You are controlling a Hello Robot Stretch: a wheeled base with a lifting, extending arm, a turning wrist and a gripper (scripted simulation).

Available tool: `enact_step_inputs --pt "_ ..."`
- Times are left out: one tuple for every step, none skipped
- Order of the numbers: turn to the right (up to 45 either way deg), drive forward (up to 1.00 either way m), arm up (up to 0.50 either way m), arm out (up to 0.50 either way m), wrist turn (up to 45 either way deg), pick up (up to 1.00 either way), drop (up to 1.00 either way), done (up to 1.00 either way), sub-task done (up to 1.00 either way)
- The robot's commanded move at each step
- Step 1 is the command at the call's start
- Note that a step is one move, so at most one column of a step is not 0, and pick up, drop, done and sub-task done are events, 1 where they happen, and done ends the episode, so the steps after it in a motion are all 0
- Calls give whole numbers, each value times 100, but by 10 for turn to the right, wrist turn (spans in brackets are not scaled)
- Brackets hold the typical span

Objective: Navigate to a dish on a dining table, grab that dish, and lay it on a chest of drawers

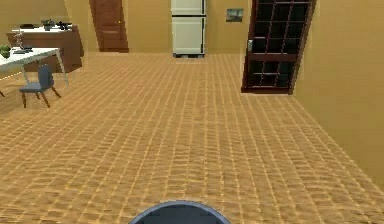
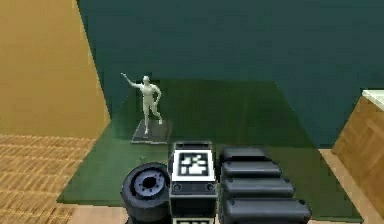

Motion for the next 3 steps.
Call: enact_step_inputs --pt "0 70 0 0 0 0 0 0 0" --pt "60 0 0 0 0 0 0 0 0" --pt "0 100 0 0 0 0 0 0 0"
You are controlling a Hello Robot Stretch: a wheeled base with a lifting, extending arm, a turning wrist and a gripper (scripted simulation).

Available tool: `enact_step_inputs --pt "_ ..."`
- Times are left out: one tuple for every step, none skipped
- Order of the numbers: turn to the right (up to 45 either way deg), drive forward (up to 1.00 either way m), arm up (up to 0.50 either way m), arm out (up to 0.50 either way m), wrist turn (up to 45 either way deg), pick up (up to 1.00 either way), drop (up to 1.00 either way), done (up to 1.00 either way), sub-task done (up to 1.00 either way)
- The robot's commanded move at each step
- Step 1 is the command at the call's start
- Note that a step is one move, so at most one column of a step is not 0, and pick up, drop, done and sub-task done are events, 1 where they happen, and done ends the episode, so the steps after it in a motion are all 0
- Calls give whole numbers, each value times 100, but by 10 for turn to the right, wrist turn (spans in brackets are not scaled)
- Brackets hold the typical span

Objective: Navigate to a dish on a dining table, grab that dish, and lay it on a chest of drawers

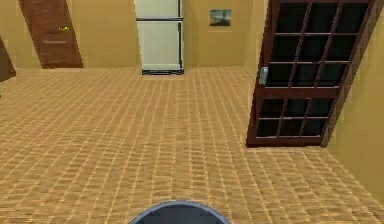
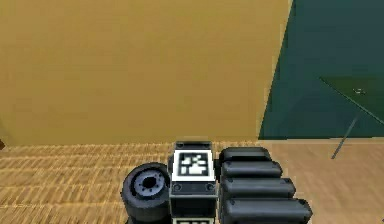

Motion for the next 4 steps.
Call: enact_step_inputs --pt "0 100 0 0 0 0 0 0 0" --pt "0 100 0 0 0 0 0 0 0" --pt "120 0 0 0 0 0 0 0 0" --pt "30 0 0 0 0 0 0 0 0"
